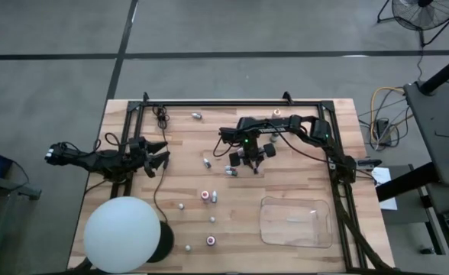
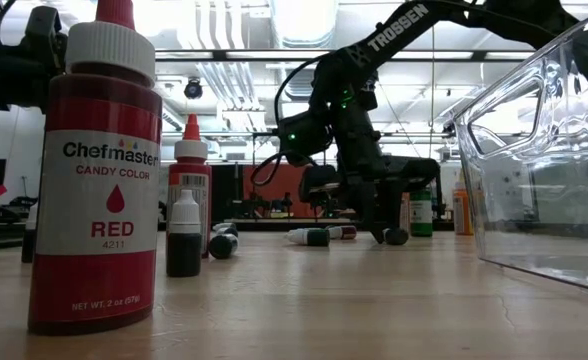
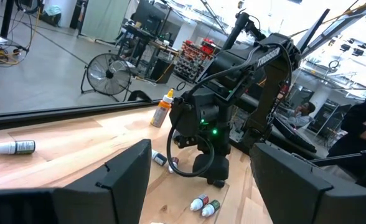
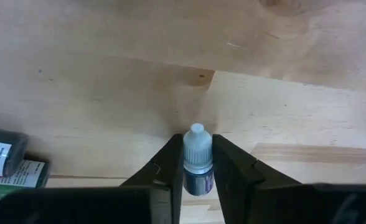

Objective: Pick & Place food coloring
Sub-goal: Put the violet food color into the transparent bin

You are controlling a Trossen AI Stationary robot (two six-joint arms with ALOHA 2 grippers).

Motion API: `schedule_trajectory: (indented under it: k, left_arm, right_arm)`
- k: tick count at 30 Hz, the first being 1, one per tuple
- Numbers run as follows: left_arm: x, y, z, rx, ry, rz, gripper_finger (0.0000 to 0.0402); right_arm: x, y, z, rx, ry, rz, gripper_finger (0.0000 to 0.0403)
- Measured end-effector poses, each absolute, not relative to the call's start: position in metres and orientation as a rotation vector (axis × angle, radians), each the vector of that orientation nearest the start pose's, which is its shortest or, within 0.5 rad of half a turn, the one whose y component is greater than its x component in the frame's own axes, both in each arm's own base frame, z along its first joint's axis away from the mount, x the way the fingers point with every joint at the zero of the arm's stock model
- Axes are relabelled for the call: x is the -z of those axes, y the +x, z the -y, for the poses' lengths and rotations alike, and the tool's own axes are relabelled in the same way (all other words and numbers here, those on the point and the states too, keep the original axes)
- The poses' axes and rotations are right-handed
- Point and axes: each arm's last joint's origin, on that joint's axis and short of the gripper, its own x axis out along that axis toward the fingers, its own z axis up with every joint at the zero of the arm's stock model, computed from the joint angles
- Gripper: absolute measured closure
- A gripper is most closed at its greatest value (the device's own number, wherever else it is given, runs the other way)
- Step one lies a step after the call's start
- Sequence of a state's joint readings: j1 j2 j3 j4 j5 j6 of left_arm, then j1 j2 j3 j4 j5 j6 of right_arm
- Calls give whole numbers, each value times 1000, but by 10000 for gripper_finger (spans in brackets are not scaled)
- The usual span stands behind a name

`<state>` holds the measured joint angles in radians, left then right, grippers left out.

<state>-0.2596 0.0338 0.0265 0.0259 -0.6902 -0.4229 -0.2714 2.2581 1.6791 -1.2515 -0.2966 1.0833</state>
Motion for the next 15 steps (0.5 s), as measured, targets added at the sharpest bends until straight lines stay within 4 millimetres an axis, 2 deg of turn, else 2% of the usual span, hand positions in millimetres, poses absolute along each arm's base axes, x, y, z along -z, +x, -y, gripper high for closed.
schedule_trajectory:
  k: [9,15]
  left_arm:
    - [-172,93,6,-421,-424,107,157]
    - [-172,93,6,-420,-425,108,157]
  right_arm:
    - [-139,389,98,839,1165,-1659,348]
    - [-163,387,94,751,1104,-1620,349]
